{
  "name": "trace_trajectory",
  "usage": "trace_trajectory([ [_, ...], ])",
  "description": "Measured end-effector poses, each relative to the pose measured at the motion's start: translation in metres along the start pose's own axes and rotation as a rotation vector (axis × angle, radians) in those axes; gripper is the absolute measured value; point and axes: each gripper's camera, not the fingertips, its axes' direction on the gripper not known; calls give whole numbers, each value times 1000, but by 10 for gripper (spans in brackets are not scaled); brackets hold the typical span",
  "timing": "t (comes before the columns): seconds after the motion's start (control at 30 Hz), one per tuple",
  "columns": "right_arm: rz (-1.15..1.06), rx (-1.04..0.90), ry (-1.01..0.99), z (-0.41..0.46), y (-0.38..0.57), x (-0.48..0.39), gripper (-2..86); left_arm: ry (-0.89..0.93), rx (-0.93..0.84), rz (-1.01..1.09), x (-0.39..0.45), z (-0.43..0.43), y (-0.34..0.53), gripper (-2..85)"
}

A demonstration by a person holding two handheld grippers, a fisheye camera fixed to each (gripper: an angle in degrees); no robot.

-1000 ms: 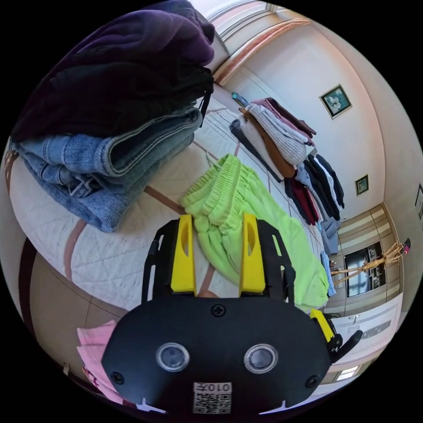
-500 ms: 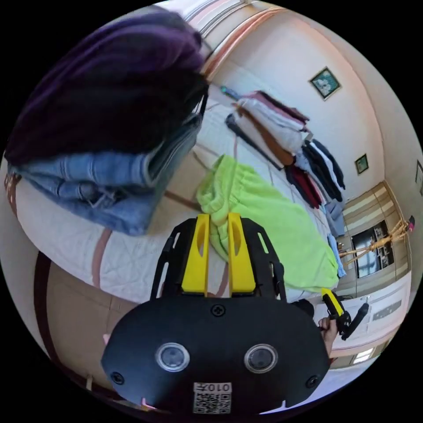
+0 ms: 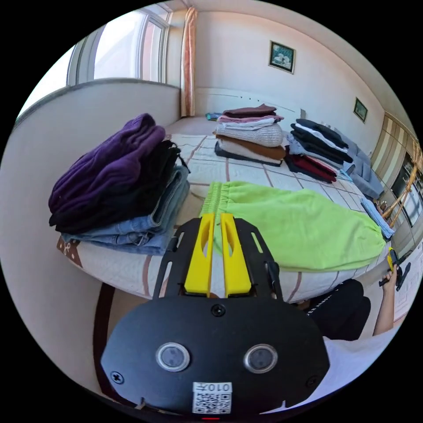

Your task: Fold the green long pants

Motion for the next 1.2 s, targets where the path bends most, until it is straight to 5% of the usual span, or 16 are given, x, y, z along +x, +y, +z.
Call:
trace_trajectory([
  [0.33, 146, -62, -2, 83, -49, 44, 144, 49, 48, 148, 106, 17, -20, -1],
  [0.63, 187, -86, -95, 68, -65, 17, 41, 179, 10, 142, 126, 48, -9, -2],
  [0.83, -378, -53, -34, -6, -81, -193, 41, 285, 28, 123, 124, 64, -5, -2],
  [1.0, -1052, -97, 21, 12, 86, -403, 42, 361, 49, 102, 116, 81, 2, -2],
  [1.13, -1222, -469, -45, 96, 174, -436, 39, 437, 23, 72, 101, 98, 12, -2],
  [1.2, -1213, -398, -43, 93, 180, -437, 41, 440, 31, 87, 94, 100, 16, -1],
])
